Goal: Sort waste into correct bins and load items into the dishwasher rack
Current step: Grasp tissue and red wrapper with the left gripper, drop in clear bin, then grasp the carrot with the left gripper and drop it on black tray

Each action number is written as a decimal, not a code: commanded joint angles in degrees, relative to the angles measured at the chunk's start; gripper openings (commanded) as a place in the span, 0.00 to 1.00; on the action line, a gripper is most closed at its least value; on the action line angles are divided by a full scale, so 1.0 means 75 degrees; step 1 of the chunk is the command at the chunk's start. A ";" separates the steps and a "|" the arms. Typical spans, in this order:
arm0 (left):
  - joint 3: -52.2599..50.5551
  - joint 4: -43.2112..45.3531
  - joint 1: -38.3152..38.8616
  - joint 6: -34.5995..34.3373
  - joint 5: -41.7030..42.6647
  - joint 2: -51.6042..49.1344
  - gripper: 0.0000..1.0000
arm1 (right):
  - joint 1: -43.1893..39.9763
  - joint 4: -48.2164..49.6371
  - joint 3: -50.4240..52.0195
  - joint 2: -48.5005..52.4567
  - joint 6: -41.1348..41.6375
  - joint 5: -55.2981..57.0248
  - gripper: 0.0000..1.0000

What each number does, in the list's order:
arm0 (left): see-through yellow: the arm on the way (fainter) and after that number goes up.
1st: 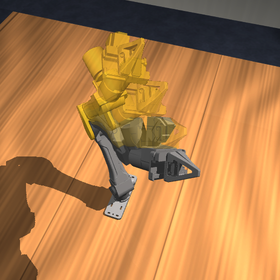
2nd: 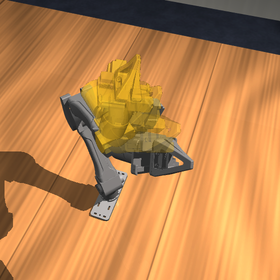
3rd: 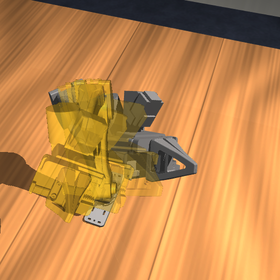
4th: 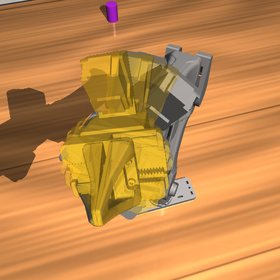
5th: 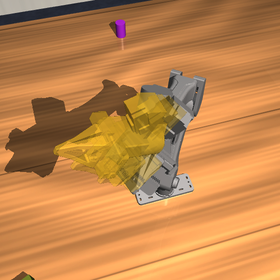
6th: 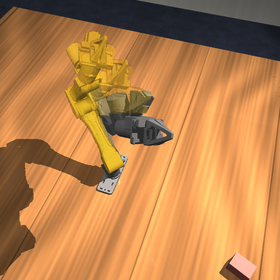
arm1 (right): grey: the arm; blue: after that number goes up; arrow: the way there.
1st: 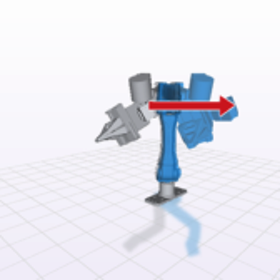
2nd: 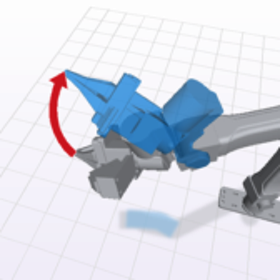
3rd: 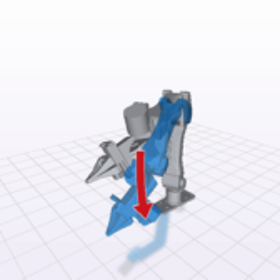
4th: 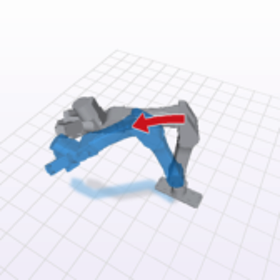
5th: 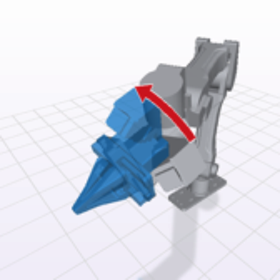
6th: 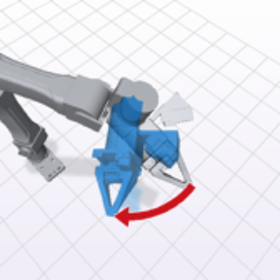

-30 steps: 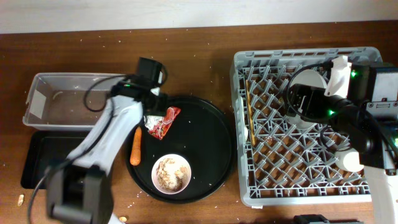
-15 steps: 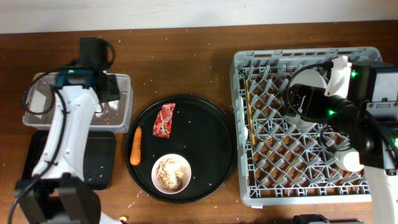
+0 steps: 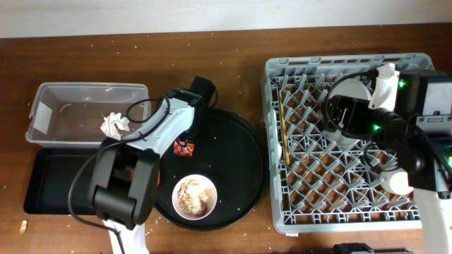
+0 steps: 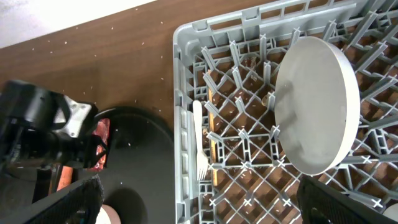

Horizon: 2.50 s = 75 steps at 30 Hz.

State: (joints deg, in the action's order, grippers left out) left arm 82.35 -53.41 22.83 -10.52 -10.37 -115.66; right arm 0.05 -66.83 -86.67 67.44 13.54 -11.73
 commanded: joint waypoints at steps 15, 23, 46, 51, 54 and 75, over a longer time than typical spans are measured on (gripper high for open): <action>0.2244 -0.2171 -0.1186 -0.0405 -0.0825 0.1411 0.01 | 0.0035 0.0017 -0.0017 -0.0044 0.0044 -0.0041 0.99; 0.2777 -0.2495 -0.3360 0.0219 0.0688 0.1795 0.77 | 0.0035 0.0017 -0.0017 -0.0044 0.0044 -0.0041 0.99; -0.3305 -0.0312 -0.1166 -0.2098 -0.0245 0.2025 0.20 | 0.0035 0.0017 -0.0017 -0.0044 0.0044 -0.0041 0.99; -0.1364 -0.2623 -0.1533 -0.2442 -0.0204 0.3080 0.18 | 0.0035 0.0017 -0.0017 -0.0044 0.0044 -0.0041 0.99; -0.1367 -0.3497 -0.2687 -0.2483 0.0032 0.3284 0.18 | 0.0035 0.0017 -0.0017 -0.0044 0.0041 -0.0044 0.99; -0.1518 -0.1530 0.3442 -0.2206 0.0122 0.2436 0.39 | 0.0035 0.0017 -0.0017 -0.0044 0.0044 -0.0041 0.99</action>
State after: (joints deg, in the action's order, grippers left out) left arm 71.90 -65.76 41.21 -25.36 -6.00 -90.26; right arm 0.05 -66.85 -86.67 67.44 13.52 -11.75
